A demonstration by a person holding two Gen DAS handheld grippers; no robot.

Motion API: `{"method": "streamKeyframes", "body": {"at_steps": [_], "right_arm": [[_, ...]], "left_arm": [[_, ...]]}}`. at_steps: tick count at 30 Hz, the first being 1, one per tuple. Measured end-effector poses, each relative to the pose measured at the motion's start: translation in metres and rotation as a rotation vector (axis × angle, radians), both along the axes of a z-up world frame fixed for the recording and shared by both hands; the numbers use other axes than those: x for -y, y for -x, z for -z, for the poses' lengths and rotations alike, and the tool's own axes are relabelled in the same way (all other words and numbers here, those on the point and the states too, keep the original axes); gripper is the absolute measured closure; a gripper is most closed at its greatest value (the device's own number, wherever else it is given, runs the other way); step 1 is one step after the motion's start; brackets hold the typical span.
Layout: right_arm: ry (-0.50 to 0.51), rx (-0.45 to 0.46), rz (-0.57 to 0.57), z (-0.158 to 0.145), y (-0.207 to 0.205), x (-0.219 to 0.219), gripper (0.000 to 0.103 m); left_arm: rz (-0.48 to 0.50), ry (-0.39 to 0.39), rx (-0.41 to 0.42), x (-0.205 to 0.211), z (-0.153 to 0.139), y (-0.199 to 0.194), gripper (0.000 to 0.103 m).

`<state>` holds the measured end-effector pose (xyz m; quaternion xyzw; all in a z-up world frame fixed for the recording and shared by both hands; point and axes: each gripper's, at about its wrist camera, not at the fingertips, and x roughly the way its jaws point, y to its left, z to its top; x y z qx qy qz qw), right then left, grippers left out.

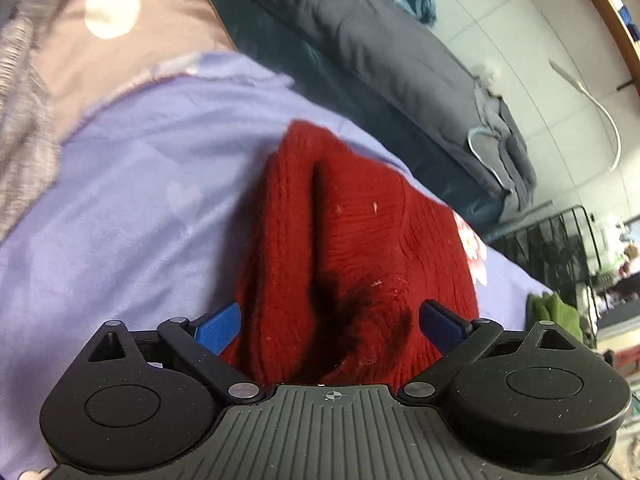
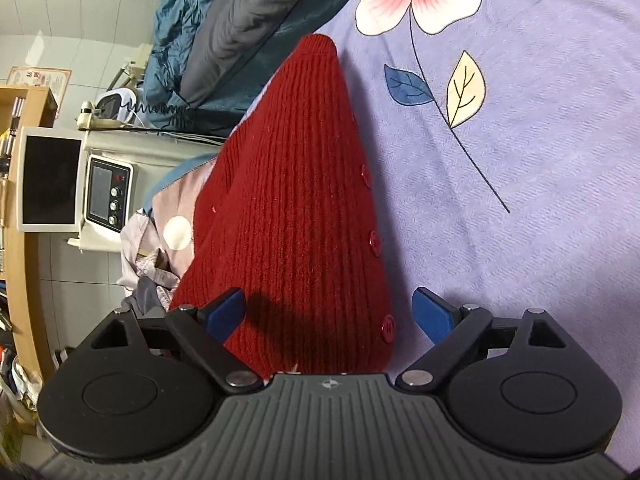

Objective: Fold small clothes

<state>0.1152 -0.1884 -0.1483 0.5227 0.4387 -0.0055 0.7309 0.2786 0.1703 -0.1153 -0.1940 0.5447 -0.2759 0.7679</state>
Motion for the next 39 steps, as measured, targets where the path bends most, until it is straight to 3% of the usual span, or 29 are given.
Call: {"method": "streamKeyframes", "body": {"at_steps": [5,9,14,20,23,25,29,33,39], "right_arm": [[-0.02,0.004,0.0,0.007,-0.008,0.0,0.009],[-0.041,0.006,-0.01,0.013,-0.019,-0.001,0.008],[-0.056,0.015,-0.023,0.022,-0.036,0.001,0.006],[-0.148,0.017,-0.001,0.045,-0.054,-0.005,0.004],[-0.076,0.016,-0.009,0.039,-0.058,-0.014,0.007],[-0.004,0.009,-0.032,0.032,-0.058,-0.021,0.015],[0.005,0.003,0.004,0.021,-0.049,-0.025,0.033],[0.13,-0.001,-0.034,-0.005,-0.042,-0.039,0.037],[0.221,-0.006,-0.093,-0.038,-0.008,-0.048,0.038]], "left_arm": [[0.11,-0.118,0.005,0.01,0.025,-0.014,0.0],[0.132,-0.02,-0.12,0.008,0.057,-0.033,0.0],[0.154,0.049,-0.135,0.009,0.071,-0.047,0.0],[0.162,0.033,-0.118,0.023,0.067,-0.049,0.0],[0.155,0.002,-0.08,0.032,0.062,-0.041,0.0],[0.154,-0.017,-0.049,0.036,0.058,-0.034,0.0],[0.102,0.006,-0.04,0.035,0.05,-0.022,0.0],[0.112,-0.046,-0.011,0.047,0.036,-0.005,0.0],[0.136,-0.048,-0.015,0.051,0.017,0.041,0.0]]}}
